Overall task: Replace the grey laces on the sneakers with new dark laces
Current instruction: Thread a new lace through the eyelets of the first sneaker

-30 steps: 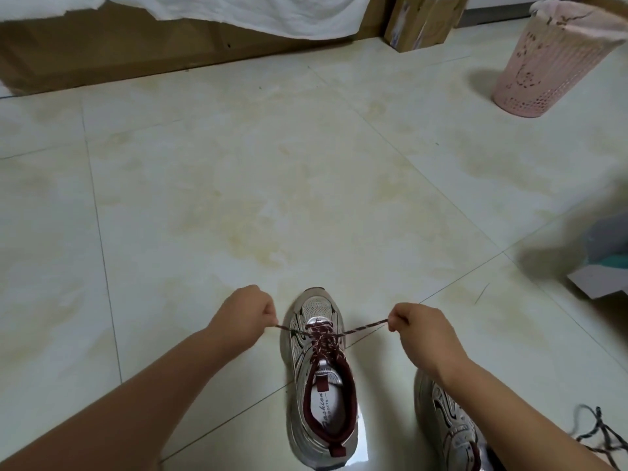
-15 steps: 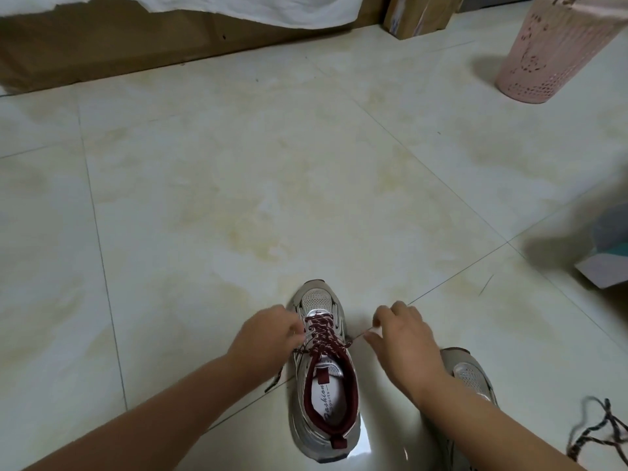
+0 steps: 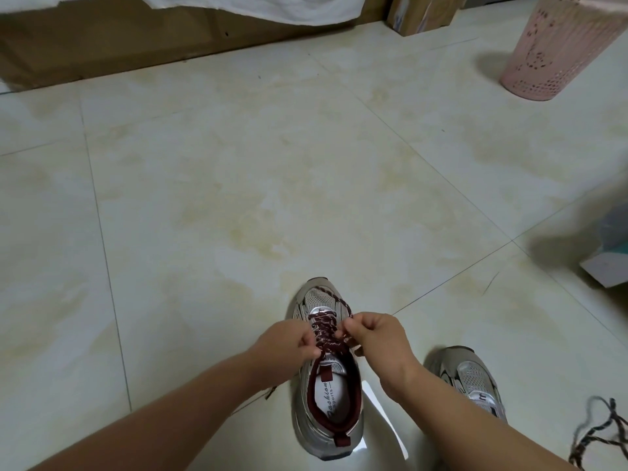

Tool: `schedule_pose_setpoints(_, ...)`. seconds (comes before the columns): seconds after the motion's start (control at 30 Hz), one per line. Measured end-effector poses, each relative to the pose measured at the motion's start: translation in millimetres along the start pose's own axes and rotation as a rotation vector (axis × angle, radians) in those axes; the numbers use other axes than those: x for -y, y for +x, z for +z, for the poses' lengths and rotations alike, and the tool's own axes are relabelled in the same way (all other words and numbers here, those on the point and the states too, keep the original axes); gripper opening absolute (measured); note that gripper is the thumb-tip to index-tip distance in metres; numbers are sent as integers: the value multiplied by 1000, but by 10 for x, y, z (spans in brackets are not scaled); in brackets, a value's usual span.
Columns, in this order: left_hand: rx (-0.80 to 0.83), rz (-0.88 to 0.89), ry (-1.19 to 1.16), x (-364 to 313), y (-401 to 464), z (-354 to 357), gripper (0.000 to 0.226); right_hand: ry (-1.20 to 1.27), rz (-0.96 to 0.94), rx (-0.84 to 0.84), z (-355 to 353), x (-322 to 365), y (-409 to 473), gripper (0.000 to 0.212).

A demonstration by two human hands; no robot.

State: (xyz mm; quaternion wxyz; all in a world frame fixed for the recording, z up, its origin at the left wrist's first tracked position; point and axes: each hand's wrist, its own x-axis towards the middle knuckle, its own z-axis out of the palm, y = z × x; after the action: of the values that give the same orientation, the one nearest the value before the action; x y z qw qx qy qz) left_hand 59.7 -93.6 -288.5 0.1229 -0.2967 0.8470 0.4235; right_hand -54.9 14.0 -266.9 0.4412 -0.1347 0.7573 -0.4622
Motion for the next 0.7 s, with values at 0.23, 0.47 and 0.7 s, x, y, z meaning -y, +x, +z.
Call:
schedule_pose_setpoints(0.23,49,1,113,14,-71,-50,35,116,56,22,-153,-127,48,31)
schedule_pose_setpoints(0.47,174,2,158,-161,17,-302,23,-29,9,70,-20,-66,74,27)
schedule_pose_setpoints(0.7,-125,244,489,-357,98,-363,25,-579,-155,301,31,2,61,39)
